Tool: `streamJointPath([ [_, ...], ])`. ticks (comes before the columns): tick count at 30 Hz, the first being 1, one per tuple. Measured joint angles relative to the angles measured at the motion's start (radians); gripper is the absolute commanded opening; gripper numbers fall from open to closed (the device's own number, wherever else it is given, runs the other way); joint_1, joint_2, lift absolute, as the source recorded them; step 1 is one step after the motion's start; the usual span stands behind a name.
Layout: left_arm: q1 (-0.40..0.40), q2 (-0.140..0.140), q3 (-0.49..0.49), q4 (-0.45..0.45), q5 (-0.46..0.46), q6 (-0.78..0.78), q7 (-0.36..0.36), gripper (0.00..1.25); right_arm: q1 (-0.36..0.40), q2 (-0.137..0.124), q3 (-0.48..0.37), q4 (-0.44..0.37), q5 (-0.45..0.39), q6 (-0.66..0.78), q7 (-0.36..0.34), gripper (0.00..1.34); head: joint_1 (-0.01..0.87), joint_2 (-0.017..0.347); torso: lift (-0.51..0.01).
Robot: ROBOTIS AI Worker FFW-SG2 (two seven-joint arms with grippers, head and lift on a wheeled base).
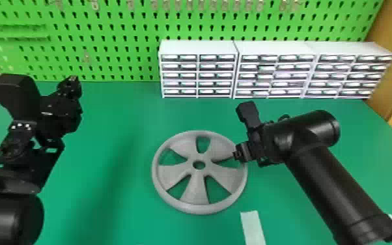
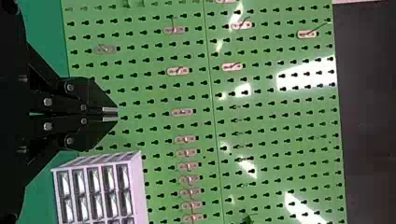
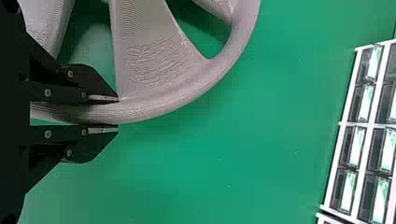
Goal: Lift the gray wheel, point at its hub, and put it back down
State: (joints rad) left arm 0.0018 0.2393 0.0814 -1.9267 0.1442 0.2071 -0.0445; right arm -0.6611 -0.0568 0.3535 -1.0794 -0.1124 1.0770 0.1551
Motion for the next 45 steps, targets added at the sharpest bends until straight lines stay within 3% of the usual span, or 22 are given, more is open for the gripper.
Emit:
streamJointPath([
  [25,0.0,0.0,-0.003,0.005,0.0,0.0,-0.003,0.03,0.001,0.002,-0.016,0.032,-0.015,-0.012,0.003,0.07,0.692,0.048,-0.088],
  [32,0.0,0.0,-0.003,0.005,0.0,0.0,-0.006,0.03,0.002,0.002,-0.012,0.032,-0.011,-0.021,0.003,0.34,0.692,0.048,-0.088],
  [45,0.0,0.0,-0.003,0.005,0.0,0.0,-0.008,0.03,0.016,0.001,-0.062,0.032,-0.041,-0.087,0.003,0.73,0.692,0.048,-0.088],
])
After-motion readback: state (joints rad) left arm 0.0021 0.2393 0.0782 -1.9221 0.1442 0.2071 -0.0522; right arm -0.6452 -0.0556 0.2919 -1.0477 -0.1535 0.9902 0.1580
